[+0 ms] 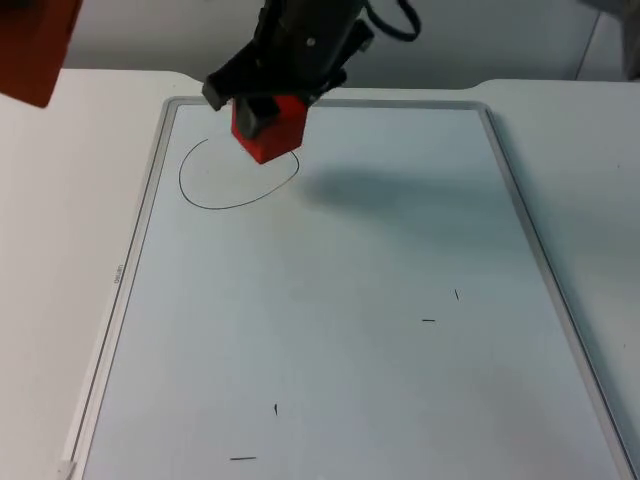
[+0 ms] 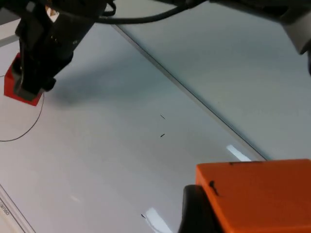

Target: Pick up one cube with the left hand and another cube with the right hand. First place the cube in the right hand at the target position, then stack the cube in the left hand on top.

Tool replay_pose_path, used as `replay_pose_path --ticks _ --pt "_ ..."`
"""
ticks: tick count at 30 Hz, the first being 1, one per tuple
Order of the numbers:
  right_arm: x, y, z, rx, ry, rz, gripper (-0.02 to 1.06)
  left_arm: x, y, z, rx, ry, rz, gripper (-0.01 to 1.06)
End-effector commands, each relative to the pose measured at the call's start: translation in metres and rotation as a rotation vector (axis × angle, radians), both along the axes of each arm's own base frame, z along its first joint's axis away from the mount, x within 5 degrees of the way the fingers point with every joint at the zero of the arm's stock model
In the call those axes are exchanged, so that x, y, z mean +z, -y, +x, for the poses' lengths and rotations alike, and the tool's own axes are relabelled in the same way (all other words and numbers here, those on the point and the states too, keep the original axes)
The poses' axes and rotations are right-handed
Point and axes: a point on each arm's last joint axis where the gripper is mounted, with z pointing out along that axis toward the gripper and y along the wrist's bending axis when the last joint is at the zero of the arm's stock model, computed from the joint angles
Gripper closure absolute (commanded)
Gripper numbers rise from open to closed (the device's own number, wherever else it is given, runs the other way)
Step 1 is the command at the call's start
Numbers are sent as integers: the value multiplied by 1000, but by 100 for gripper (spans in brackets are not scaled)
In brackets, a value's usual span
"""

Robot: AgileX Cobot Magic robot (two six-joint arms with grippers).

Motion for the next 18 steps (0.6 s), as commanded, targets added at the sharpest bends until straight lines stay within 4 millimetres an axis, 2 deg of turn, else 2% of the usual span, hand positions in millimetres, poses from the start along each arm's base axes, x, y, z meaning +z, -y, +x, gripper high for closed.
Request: replay_pose_path --ticks 1,2,18 --pt "-8 -7 2 15 -6 25 105 1 1 -1 -3 -2 -18 105" --pt "-18 -8 3 15 -11 23 105 1 1 -1 -3 -2 -18 105" --pt "-51 -14 12 32 57 52 105 1 1 -1 -3 -2 -18 105"
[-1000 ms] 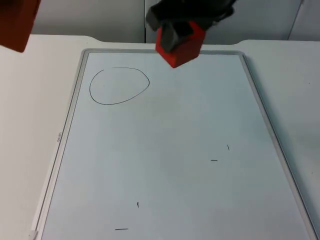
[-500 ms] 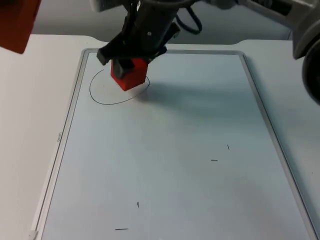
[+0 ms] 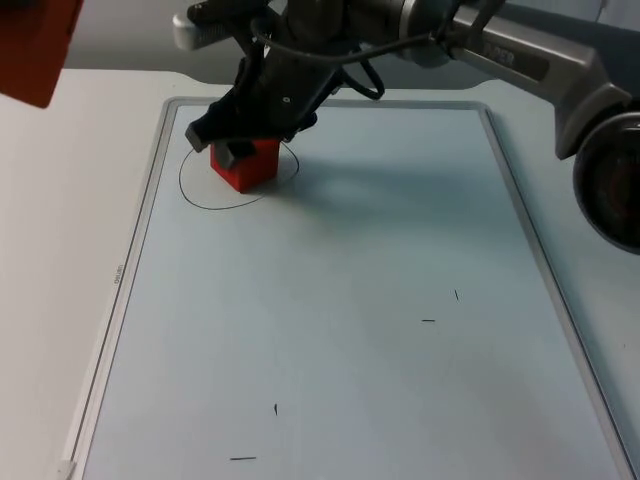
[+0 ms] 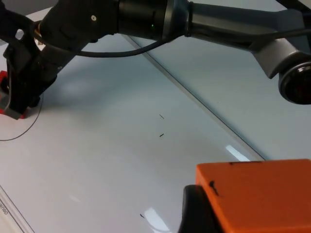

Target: Pick up one cube with the left hand and another cube with the right hand. First place the cube in the right hand at the target position, then stack the cube in the left hand on top.

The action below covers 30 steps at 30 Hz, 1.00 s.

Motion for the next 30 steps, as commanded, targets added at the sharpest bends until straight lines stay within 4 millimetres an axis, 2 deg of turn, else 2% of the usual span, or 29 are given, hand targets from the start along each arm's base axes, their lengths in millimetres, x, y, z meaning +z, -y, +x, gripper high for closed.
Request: replay_pose_path --ticks 1,3,20,23,25,26,27,30 --pt "-5 -2 -1 11 -2 -3 105 1 1 -1 -4 2 -16 105" --pt "-9 -2 0 13 1 -6 105 1 1 -1 -4 2 -16 105" --pt "-11 -1 -2 15 -24 -25 103 1 1 -1 -4 1 -15 105" --pt "-11 -1 -2 14 -23 -24 89 1 1 -1 -4 1 -15 105" --pt "-11 -1 -2 14 -17 -20 71 1 1 -1 -4 1 -15 105" --pt "-10 -1 -2 14 -14 -18 67 1 1 -1 -4 1 -15 105" --pt "-10 -1 -2 14 -14 -18 67 1 1 -1 -4 1 -15 105" --pt "-9 -2 0 10 2 -5 44 1 1 -1 -4 1 -15 105"
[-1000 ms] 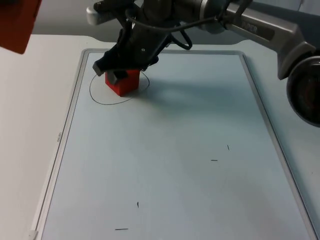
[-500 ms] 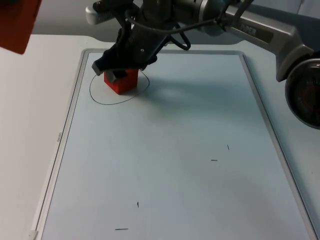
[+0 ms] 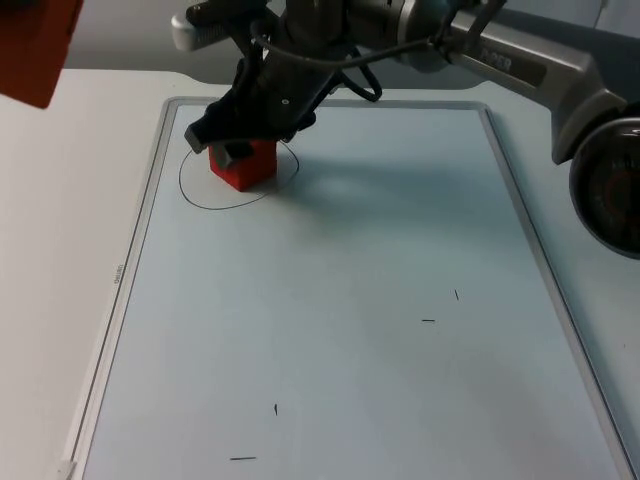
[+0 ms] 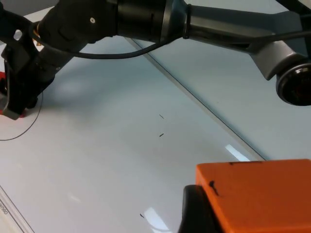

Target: Pick up one cube with the left hand and another cube with the right hand. First place the cube in the right hand at the target position, then stack the cube in the left hand on top.

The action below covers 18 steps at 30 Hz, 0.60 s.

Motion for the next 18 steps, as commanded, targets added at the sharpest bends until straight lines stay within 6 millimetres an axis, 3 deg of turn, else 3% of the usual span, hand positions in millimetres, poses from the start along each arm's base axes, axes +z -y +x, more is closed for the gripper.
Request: replay_pose_path --ticks 1,5,9,13,14,16,18 --pt "-9 -2 -1 4 -11 -6 38 1 1 -1 -4 1 -15 105" --pt "-4 -3 0 2 12 15 20 1 1 -1 -4 1 -15 105" --pt "7 -4 1 1 38 33 18 1 1 -1 -4 1 -15 105" --pt "61 -2 -1 3 98 75 18 1 1 -1 -3 4 -12 105" --pt "61 -2 -1 3 98 75 18 1 1 -1 -3 4 -12 105" --pt "100 1 -7 3 118 101 18 1 0 -1 -2 12 -2 105" --pt "152 7 -20 22 143 145 19 1 -1 0 2 26 12 105"
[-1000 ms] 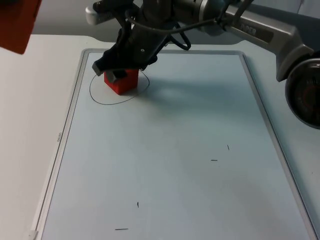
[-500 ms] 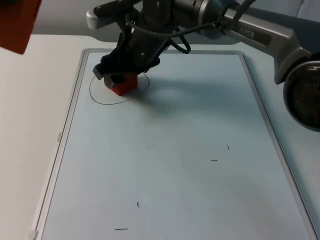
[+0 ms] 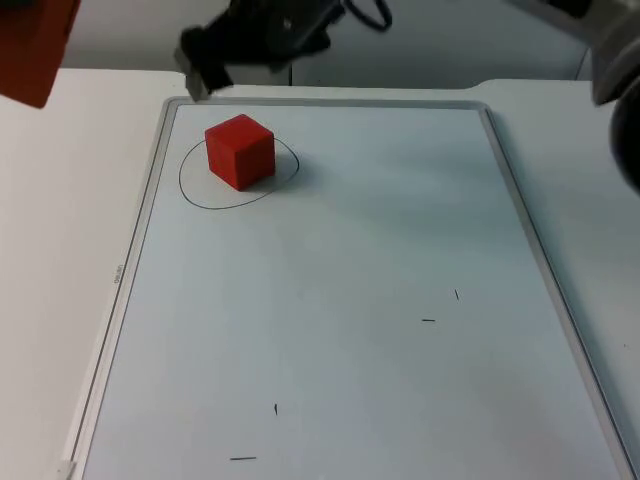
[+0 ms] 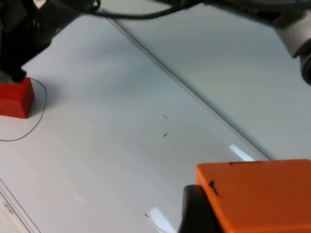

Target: Pick up one cube with the left hand and another cube with the right hand. First place the cube in the right hand at the target position, then stack the cube in the left hand on top.

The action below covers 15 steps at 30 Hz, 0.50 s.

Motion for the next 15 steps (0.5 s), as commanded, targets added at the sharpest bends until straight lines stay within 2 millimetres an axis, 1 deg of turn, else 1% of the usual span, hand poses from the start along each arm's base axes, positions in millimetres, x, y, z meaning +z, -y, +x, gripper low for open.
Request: replay_pose_path --ticks 1,2,3,4,5,6,7,10,11,13,15 --pt "67 4 -15 22 54 69 19 1 0 0 -1 17 0 105" --pt "96 9 -24 43 72 89 19 1 0 1 2 26 5 105" --pt "119 13 -33 75 90 98 19 1 1 2 5 31 5 105" --pt "152 20 -47 108 124 127 20 1 2 5 9 41 3 105" --pt "176 26 -59 136 147 144 21 0 5 10 14 49 10 105" --pt "176 26 -59 136 147 144 21 0 5 10 14 49 10 105" --pt "215 38 -80 169 192 172 22 -2 7 14 17 51 22 105" --pt "278 66 -122 202 274 199 23 -11 16 29 26 47 57 105" --pt "278 66 -122 202 274 199 23 -11 16 29 26 47 57 105" --pt "315 87 -152 213 341 224 23 -18 24 40 30 46 81 105" --pt "340 104 -176 213 388 250 23 -28 32 52 32 38 121 105"
